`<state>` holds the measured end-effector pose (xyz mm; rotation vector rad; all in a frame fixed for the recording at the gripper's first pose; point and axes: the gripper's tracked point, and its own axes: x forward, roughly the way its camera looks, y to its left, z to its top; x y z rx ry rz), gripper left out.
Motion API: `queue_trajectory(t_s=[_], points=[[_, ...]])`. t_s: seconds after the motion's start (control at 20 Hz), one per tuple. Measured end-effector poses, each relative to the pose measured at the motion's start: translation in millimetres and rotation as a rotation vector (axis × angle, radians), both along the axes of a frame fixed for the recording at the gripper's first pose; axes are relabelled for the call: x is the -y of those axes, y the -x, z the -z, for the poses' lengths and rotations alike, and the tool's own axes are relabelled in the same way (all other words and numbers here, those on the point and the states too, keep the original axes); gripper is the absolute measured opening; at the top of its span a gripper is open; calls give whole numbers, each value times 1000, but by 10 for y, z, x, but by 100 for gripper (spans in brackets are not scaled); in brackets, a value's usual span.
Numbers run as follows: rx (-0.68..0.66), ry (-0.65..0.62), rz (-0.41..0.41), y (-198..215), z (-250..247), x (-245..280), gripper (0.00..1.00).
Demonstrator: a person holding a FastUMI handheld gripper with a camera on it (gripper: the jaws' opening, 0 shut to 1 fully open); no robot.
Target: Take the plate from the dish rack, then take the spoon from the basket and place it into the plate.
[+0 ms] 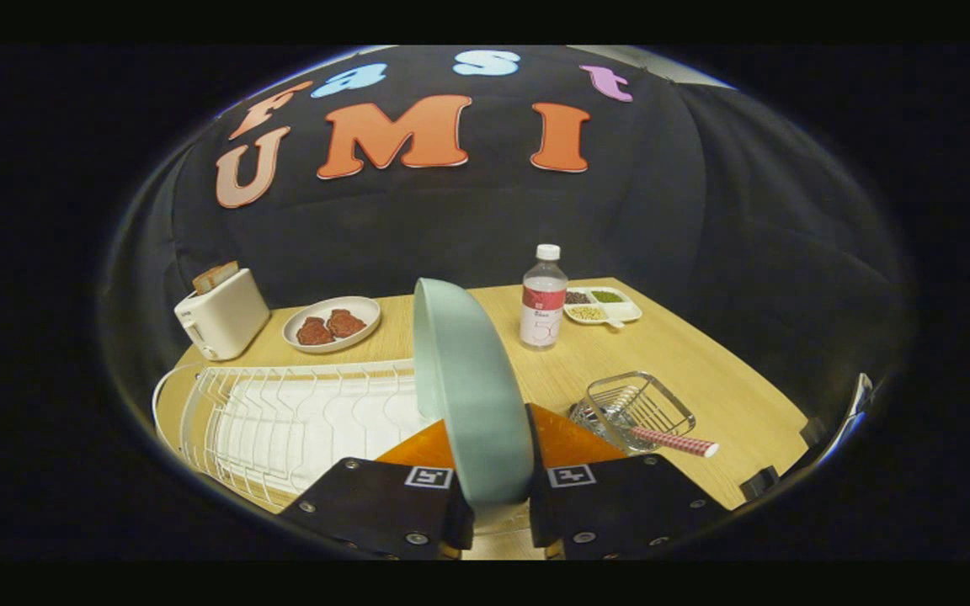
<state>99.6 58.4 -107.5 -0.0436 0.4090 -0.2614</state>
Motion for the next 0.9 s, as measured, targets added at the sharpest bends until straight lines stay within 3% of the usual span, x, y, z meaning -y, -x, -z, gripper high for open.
queue_trajectory(t_s=[0.55, 0.75, 0.9], points=[[87, 5, 33, 38, -372, 151, 26], [131, -20, -6, 186, -621, 67, 26], [124, -105, -53, 400, -607, -48, 26]])
